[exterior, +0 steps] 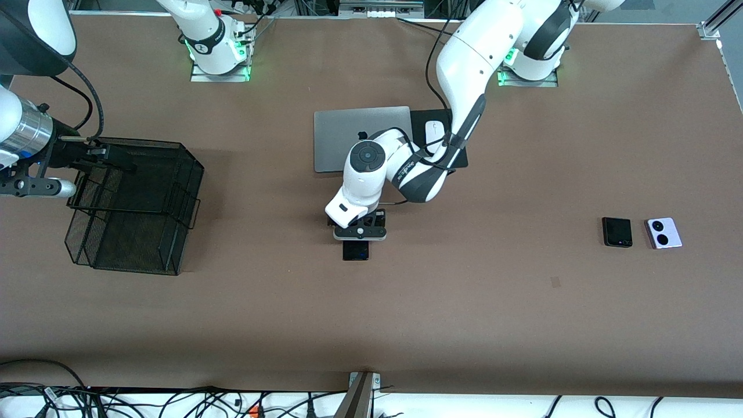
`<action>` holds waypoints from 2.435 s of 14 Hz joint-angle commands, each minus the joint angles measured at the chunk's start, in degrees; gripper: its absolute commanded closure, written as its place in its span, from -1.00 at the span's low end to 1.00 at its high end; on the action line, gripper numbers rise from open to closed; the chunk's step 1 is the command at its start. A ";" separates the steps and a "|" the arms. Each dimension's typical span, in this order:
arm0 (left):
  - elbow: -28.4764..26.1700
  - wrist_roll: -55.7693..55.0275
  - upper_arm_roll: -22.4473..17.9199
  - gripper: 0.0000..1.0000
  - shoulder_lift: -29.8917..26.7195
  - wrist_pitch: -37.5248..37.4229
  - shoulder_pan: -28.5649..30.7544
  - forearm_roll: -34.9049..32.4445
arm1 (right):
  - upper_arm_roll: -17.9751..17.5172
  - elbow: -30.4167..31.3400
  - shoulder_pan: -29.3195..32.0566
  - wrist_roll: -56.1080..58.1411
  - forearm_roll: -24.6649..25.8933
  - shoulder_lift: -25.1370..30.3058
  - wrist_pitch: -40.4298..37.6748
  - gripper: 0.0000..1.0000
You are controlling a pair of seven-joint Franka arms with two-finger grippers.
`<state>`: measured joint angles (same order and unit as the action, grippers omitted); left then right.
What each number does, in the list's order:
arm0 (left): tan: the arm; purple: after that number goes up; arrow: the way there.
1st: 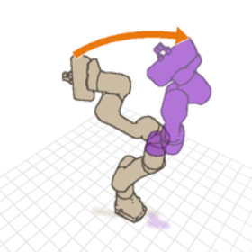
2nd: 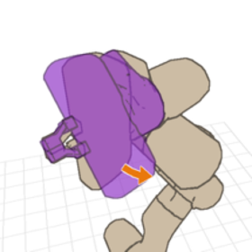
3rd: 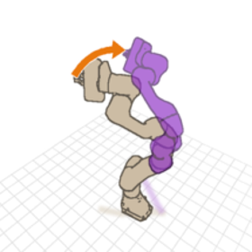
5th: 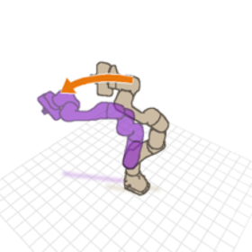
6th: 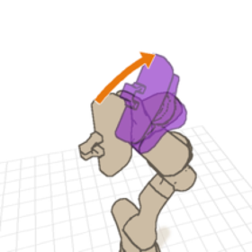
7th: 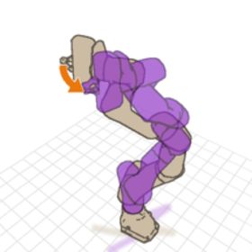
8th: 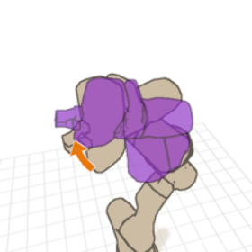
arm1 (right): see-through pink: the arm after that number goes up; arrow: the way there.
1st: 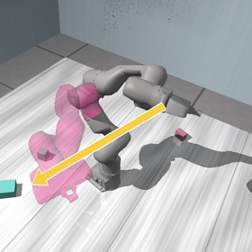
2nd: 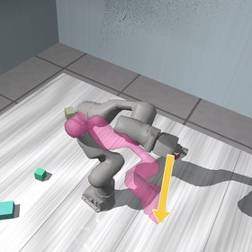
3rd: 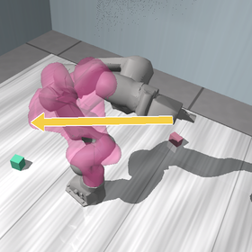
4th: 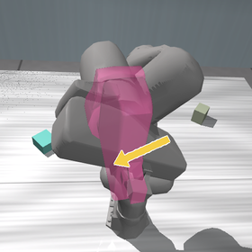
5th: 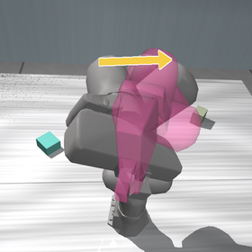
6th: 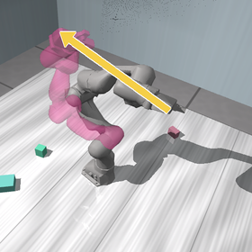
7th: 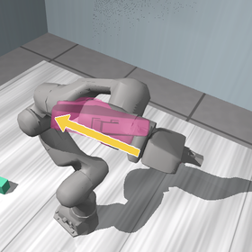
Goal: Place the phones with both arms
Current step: 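Carry the black phone to the table middle and release it, then move the left gripper back over the small black flip phone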
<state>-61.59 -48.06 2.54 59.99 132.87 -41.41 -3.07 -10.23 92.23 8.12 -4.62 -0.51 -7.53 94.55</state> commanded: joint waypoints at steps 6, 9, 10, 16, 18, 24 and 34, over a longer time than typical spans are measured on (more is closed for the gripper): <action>-0.11 8.31 -2.98 -1.00 -7.08 -15.87 3.87 -0.18 | -0.23 0.05 0.40 -0.04 -0.98 0.23 0.20 -1.00; -1.42 15.34 -2.89 -1.00 -10.24 -22.02 7.12 -0.18 | -0.23 0.05 0.40 -0.04 -0.98 0.23 0.20 -1.00; -2.73 17.89 -2.98 -1.00 -11.55 -23.52 8.35 -0.18 | -0.23 0.05 0.40 -0.04 -0.98 0.23 0.20 -1.00; -10.92 33.52 -2.98 -1.00 -19.56 -27.39 16.87 -0.18 | -0.23 0.05 0.40 -0.04 -0.98 0.23 0.20 -1.00; -11.01 41.43 -2.98 -1.00 -21.14 -30.90 20.83 -0.18 | -0.23 0.05 0.40 -0.04 -0.98 0.23 0.20 -1.00; -11.97 54.55 -3.15 -1.00 -22.73 -33.90 28.75 -0.70 | -0.23 0.05 0.40 -0.13 -0.98 0.23 0.11 -1.00; -12.15 72.14 -2.98 -1.00 -23.61 -33.37 35.70 -9.50 | -0.23 0.14 0.40 -0.04 -0.98 0.23 -0.15 -1.00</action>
<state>-71.76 23.37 -1.17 38.12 99.16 -5.14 -10.77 -10.23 92.23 8.12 -4.62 -0.51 -7.57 94.54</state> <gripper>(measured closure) 0.000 0.000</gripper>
